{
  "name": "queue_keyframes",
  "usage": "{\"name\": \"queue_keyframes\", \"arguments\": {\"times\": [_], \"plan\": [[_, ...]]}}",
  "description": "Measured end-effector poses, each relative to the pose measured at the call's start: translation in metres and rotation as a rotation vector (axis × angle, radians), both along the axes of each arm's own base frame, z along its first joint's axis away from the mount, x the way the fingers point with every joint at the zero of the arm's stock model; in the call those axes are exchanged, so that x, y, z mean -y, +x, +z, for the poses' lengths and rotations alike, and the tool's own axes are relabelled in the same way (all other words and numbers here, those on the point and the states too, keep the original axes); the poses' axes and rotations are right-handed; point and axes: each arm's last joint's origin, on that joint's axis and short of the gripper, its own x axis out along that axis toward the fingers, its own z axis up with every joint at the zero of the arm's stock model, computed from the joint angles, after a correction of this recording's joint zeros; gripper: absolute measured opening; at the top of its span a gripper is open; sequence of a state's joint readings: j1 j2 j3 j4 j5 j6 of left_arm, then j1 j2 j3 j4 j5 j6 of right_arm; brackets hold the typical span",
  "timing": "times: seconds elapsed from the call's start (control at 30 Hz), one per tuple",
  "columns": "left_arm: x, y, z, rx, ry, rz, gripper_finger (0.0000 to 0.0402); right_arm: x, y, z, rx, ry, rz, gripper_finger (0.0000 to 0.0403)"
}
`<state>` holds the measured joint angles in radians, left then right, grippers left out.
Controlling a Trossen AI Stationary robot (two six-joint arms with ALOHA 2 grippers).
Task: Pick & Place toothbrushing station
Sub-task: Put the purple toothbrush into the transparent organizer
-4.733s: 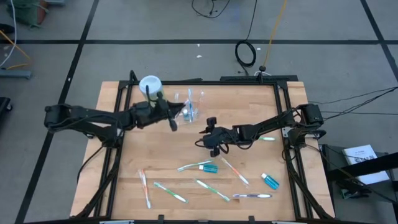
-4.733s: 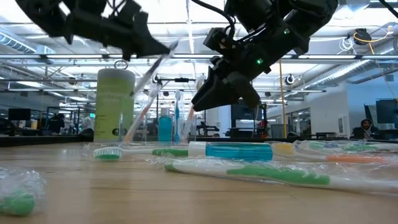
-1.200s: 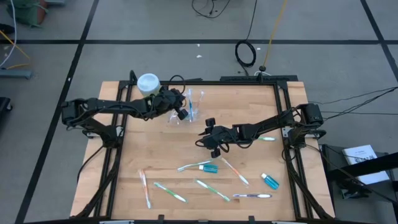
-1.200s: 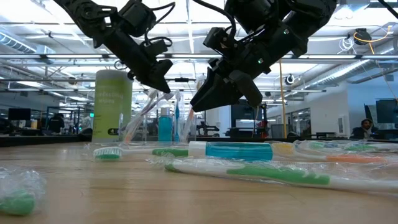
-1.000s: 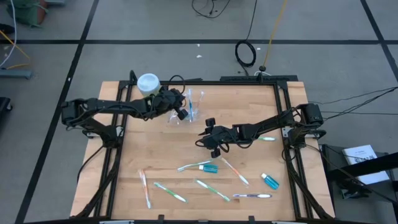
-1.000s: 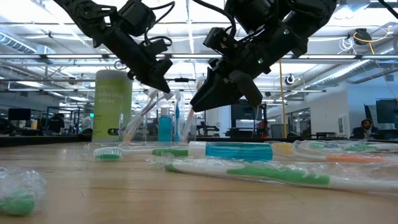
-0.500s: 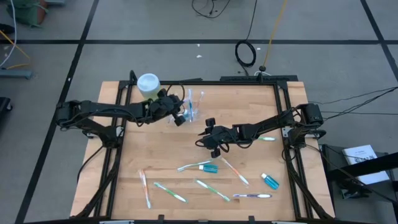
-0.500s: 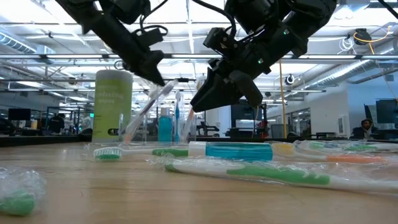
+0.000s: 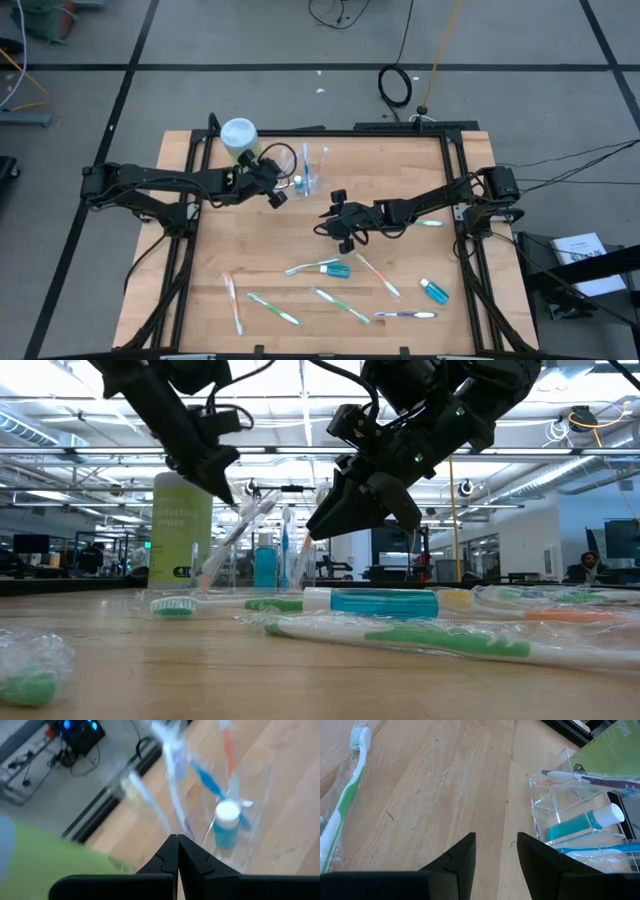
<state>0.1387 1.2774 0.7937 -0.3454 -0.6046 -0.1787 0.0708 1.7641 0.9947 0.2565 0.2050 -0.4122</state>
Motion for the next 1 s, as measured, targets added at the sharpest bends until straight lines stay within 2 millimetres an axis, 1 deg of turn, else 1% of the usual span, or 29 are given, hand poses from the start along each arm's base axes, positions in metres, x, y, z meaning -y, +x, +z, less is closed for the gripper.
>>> {"name": "queue_keyframes", "arguments": {"times": [0.1, 0.27, 0.47, 0.67, 0.77, 0.9, 1.0], "plan": [[0.001, -0.002, -0.004, -0.025, -0.028, 0.026, 0.0004, 0.0, 0.0, 0.0, 0.0, 0.0, 0.0, 0.0134], [0.001, -0.003, -0.005, -0.022, -0.04, 0.038, 0.0005, 0.0, 0.0, 0.0, 0.0, 0.0, 0.0, 0.0134], [0.001, -0.002, -0.003, 0.018, -0.05, 0.056, 0.0016, 0.0, 0.0, 0.0, 0.0, 0.0, 0.0, 0.0134], [0.001, 0.002, -0.001, 0.062, -0.065, 0.037, 0.0031, 0.0, 0.0, 0.0, 0.0, 0.0, 0.0, 0.0134], [0.001, 0.002, -0.001, 0.078, -0.076, 0.037, 0.0046, 0.0, 0.0, 0.0, 0.0, 0.0, 0.0, 0.0134], [0.002, 0.006, 0.001, 0.133, -0.135, -0.009, 0.0078, 0.0, 0.0, 0.0, 0.0, 0.0, 0.0, 0.0134], [0.0, 0.009, 0.004, 0.173, -0.141, -0.019, 0.0102, 0.0, 0.0, 0.0, 0.0, 0.0, 0.0, 0.0134]]}}
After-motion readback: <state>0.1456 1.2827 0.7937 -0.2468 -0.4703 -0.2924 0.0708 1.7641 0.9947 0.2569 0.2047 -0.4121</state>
